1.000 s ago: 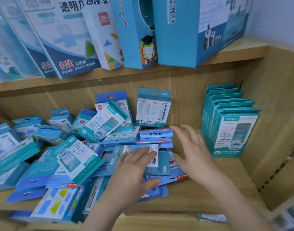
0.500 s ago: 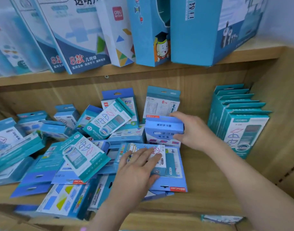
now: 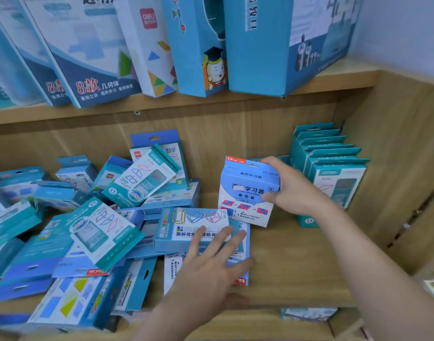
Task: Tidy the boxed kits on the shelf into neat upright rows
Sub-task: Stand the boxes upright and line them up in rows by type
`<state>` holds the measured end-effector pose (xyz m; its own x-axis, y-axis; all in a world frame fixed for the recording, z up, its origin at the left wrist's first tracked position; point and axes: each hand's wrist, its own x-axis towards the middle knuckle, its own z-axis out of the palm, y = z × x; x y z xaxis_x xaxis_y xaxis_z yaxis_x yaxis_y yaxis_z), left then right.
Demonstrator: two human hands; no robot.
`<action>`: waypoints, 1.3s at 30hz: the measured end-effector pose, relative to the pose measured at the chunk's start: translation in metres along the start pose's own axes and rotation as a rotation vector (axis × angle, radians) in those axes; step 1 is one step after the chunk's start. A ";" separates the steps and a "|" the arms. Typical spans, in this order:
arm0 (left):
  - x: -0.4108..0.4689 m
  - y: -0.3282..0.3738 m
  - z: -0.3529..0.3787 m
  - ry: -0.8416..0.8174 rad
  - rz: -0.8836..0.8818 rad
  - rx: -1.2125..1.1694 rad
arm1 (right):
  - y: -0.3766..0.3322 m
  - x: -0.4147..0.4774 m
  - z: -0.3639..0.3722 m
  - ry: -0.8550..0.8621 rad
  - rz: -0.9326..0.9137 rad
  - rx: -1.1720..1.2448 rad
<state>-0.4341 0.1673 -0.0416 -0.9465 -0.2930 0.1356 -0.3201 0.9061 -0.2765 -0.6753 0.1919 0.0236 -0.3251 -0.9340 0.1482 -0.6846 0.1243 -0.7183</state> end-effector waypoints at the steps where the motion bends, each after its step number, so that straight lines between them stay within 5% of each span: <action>1: 0.002 -0.001 0.001 -0.021 -0.010 0.001 | 0.000 0.001 0.002 -0.003 -0.006 0.029; 6: 0.005 -0.002 -0.004 -0.018 -0.018 -0.052 | -0.008 0.026 0.026 -0.022 -0.066 0.096; 17: -0.006 -0.019 -0.009 -0.114 -0.125 -0.079 | -0.017 0.057 0.073 -0.042 -0.095 -0.377; 21: -0.009 -0.024 -0.022 -0.090 -0.100 -0.266 | -0.016 0.046 0.065 -0.008 -0.112 -0.356; 25: -0.003 -0.031 -0.038 0.090 -0.093 -0.387 | -0.008 0.039 0.042 0.071 -0.064 -0.205; 29: 0.038 -0.060 -0.046 0.344 -0.172 -0.382 | 0.007 0.048 0.022 0.109 0.082 -0.351; 35: 0.122 -0.096 -0.028 -0.012 -0.264 -0.070 | 0.001 0.063 0.021 0.086 0.165 -0.770; 39: 0.129 -0.103 -0.022 0.005 -0.251 0.036 | -0.006 0.071 0.014 0.090 0.169 -0.873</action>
<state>-0.5220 0.0429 0.0252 -0.8368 -0.5061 0.2091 -0.5467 0.7936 -0.2671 -0.6850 0.1198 0.0293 -0.4912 -0.8550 0.1665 -0.8638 0.5027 0.0329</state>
